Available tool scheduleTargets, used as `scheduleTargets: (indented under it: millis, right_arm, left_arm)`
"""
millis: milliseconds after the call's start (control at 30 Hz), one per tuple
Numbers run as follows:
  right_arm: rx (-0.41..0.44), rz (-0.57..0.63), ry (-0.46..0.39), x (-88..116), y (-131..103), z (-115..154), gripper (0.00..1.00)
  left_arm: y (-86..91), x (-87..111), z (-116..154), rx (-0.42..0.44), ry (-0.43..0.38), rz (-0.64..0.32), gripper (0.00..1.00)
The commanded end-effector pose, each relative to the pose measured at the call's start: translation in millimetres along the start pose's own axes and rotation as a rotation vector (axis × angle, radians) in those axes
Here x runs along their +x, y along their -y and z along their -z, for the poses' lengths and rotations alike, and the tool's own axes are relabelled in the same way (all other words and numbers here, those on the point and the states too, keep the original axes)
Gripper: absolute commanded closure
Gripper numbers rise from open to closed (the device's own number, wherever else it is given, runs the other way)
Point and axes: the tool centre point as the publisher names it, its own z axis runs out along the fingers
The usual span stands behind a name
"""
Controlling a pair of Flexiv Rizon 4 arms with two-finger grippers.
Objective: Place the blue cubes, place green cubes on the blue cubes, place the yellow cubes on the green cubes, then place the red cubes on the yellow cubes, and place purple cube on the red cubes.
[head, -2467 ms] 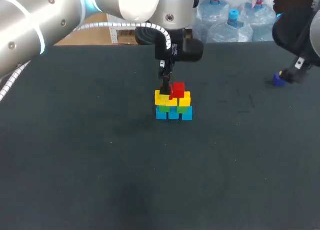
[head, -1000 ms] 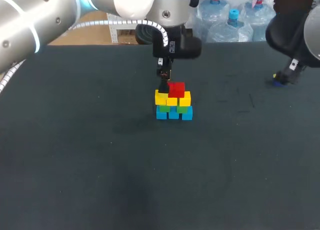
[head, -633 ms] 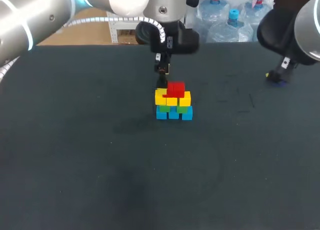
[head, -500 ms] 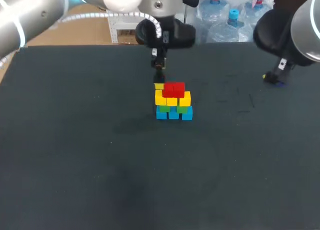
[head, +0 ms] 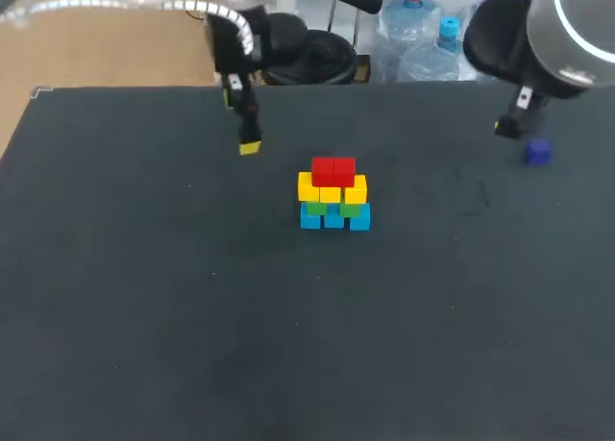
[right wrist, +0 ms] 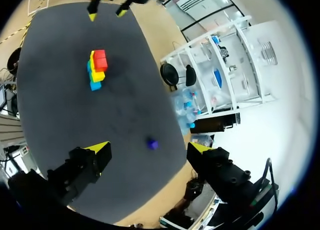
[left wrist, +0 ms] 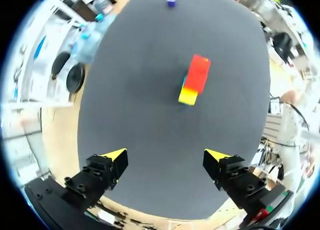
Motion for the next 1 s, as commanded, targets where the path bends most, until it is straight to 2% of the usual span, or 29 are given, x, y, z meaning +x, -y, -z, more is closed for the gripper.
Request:
scheduleTargets:
  millis: [33,200,400,733,900,933,1000]
  right_arm:
    - [-0.008,0.011,-0.045,-6.3,14.0,14.5,0.0]
    - [0.013,0.049,-0.073,-14.4,27.4,25.5,0.0]
    - [0.032,0.056,-0.075,-21.3,34.2,29.8,0.0]
    - [0.059,0.054,-0.088,-32.8,49.0,45.2,0.0]
    - [0.093,0.039,-0.115,-36.8,67.4,63.3,0.0]
    - [0.101,0.038,-0.109,-36.4,70.1,66.2,0.0]
    - [0.115,0.033,-0.149,-35.0,73.2,69.2,0.0]
  left_arm:
    - [13.4,34.3,-10.0,-0.192,0.089,0.037,0.0]
    - [8.5,47.8,-7.6,-0.245,0.111,0.064,0.0]
    - [-4.4,63.0,12.7,-0.328,0.123,0.074,0.0]
    - [-12.8,70.6,36.9,-0.436,0.169,0.077,0.0]
    - [-22.2,70.7,40.4,-0.422,0.183,0.058,0.0]
    - [-24.2,68.3,41.4,-0.408,0.174,0.03,0.0]
    - [-25.9,59.9,41.0,-0.358,0.142,-0.033,0.0]
